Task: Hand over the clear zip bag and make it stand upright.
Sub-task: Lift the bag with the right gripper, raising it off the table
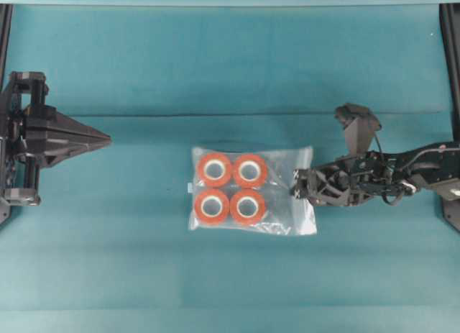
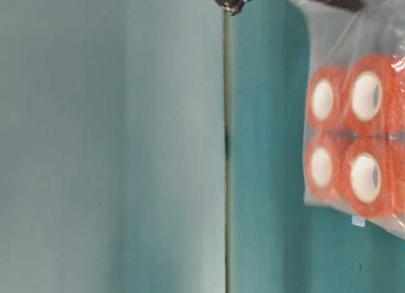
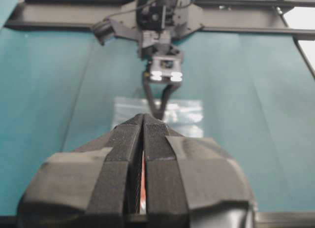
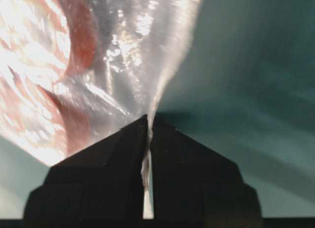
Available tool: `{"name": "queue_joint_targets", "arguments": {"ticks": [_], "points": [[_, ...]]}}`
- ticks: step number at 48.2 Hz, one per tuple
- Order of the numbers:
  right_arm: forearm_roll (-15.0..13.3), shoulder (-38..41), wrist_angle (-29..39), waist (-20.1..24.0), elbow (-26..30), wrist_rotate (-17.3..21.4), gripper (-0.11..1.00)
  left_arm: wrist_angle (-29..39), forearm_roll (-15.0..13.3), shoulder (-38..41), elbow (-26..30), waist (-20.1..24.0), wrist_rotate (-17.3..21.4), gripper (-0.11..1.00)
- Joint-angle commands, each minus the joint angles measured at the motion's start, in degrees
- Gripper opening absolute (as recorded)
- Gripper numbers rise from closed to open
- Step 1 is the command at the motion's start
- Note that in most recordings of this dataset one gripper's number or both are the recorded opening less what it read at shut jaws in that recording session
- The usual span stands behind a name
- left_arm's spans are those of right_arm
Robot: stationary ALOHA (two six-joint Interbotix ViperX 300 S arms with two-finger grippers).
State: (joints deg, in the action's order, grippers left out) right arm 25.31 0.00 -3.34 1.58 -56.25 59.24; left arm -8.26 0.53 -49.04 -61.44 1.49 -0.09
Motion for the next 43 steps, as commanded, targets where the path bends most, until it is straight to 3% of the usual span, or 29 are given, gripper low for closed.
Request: {"name": "queue_joint_targets", "arguments": {"ticks": [1, 6, 12, 23, 28, 43], "points": [[-0.9, -2.1, 6.1, -0.3, 2.5, -3.5, 0.03, -0.4, 0.1, 0.2, 0.6, 0.3, -0.3, -0.01], [-2.8, -3.3, 11.2, -0.9, 5.5, -6.8, 0.03, -0.4, 0.1, 0.2, 0.6, 0.3, -0.4, -0.01], [-5.8, -4.7, 16.6, -2.2, 8.8, -7.6, 0.03, -0.4, 0.1, 0.2, 0.4, 0.4, -0.4, -0.01], [-16.4, -8.1, 31.2, -5.5, 16.7, -7.5, 0.03, -0.4, 0.1, 0.2, -0.2, 0.7, -0.4, -0.01], [-20.0, -8.5, 37.1, -6.2, 20.1, -7.6, 0.03, -0.4, 0.1, 0.3, -0.3, 0.9, -0.4, -0.01], [-22.1, -8.5, 39.8, -6.5, 24.4, -7.7, 0.03, -0.3, 0.1, -0.2, -0.3, 1.0, -0.4, -0.01]]}}
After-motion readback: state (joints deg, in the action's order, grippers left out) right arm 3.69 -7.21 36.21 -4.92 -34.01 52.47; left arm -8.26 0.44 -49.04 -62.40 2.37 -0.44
